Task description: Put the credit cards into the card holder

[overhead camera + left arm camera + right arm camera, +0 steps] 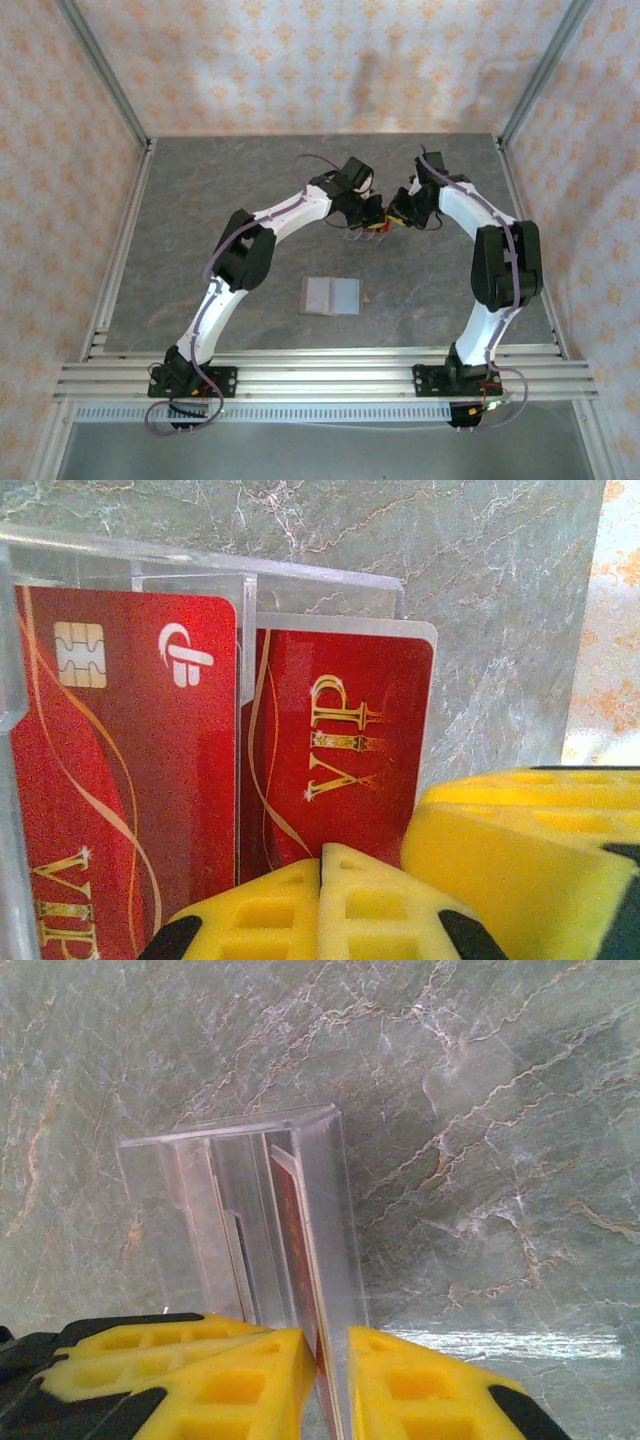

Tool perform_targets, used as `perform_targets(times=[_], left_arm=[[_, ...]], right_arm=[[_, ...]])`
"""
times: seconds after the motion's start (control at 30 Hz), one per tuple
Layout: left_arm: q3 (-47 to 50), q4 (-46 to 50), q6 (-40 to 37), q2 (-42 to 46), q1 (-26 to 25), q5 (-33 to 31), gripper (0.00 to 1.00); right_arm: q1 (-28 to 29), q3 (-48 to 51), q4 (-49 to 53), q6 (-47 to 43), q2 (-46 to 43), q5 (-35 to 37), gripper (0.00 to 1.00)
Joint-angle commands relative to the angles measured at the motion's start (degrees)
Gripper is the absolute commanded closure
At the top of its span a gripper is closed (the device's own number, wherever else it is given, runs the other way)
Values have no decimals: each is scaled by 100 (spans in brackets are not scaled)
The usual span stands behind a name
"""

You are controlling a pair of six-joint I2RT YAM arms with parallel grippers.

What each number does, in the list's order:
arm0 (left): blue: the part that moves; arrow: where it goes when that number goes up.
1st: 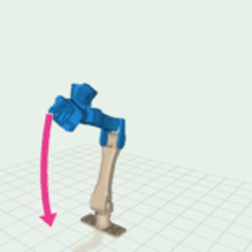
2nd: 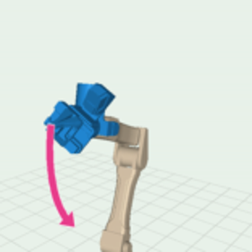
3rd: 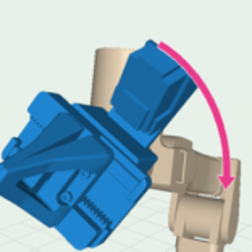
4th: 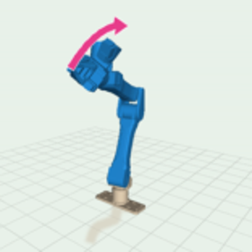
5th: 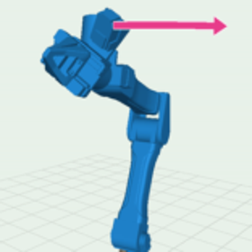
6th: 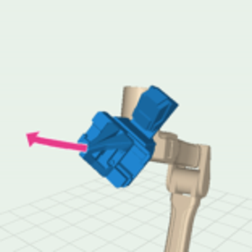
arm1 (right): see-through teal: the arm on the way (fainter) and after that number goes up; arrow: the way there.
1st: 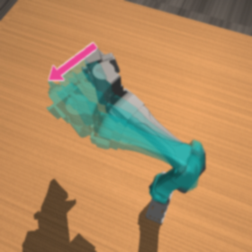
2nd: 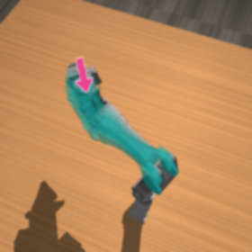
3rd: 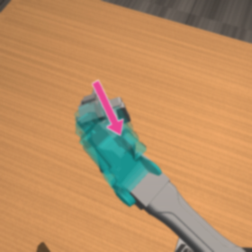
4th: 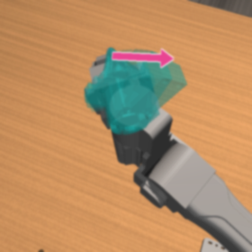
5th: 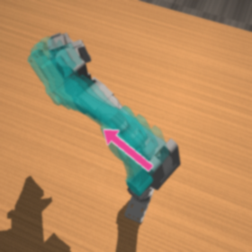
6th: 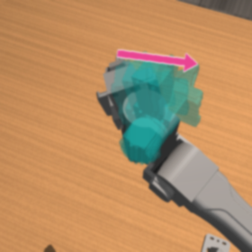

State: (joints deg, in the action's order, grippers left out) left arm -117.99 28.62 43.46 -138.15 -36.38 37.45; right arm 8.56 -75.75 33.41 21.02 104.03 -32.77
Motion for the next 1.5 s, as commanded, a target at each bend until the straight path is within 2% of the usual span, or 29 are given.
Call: perform_targets(times=[0.0, 0.23, 0.33, 0.53, 1.1, 1.47], left_arm=[[290, 363, -66, -152, 40, -240, 99], [294, 346, -57, -142, 43, -221, 99], [312, 362, -67, -135, 41, -255, 99], [288, 479, -108, -191, 36, -407, 99], [95, 794, -294, -254, 8, -695, 99], [-13, 688, -217, -244, 6, -418, 99]], right_arm=[[-20, 166, -89, 94, 100, -21, 81], [-63, 321, -379, 213, 65, -369, 83], [-91, 357, -423, 262, 4, -441, 92], [-91, 321, -235, 206, -377, -395, 100], [-92, 80, 305, 44, -739, -127, 100], [-91, -1, 472, -10, -768, -7, 100]])
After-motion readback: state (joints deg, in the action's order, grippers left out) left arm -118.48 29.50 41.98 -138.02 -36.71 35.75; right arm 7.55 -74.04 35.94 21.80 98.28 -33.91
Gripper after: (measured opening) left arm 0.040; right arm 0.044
